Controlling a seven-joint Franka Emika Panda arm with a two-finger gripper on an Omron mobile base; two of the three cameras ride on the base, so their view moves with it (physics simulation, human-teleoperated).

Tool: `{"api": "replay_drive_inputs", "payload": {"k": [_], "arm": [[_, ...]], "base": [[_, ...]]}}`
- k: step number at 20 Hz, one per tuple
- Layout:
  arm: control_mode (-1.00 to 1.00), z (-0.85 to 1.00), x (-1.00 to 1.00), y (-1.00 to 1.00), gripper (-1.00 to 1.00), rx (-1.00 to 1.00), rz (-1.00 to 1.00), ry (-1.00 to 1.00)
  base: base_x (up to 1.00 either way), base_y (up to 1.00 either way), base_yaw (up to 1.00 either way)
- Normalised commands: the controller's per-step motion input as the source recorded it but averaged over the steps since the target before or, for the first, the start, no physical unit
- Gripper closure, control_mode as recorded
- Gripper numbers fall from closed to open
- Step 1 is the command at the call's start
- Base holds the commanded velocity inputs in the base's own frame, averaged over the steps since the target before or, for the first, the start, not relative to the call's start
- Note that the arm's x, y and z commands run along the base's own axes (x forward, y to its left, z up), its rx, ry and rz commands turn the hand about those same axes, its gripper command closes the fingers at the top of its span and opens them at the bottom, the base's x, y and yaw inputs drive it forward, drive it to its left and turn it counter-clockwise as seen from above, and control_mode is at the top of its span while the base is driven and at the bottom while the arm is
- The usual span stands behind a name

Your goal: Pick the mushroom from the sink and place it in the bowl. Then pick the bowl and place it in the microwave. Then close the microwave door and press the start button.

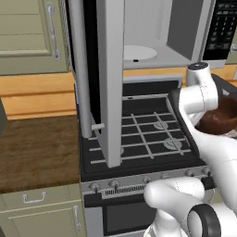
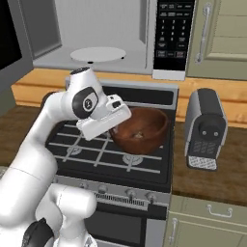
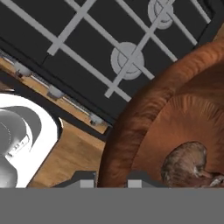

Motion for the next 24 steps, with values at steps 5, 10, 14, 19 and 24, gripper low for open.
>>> {"api": "replay_drive_inputs", "payload": {"k": [5,10,14,19,24], "arm": [[-1.0,0.37,-0.3,0.54,1.0,-0.04,0.61,0.0],[-1.0,0.67,-0.19,0.41,1.0,-0.05,0.53,0.0],[-1.0,0.84,-0.21,0.28,1.0,-0.08,0.42,-0.04],[-1.0,1.0,-0.06,0.2,1.0,-0.11,0.31,-0.13],[-1.0,0.88,0.24,0.25,1.0,-0.13,0.16,-0.06]], "base": [[0.0,0.0,0.0],[0.0,0.0,0.0],[0.0,0.0,0.0],[0.0,0.0,0.0],[0.0,0.0,0.0]]}}
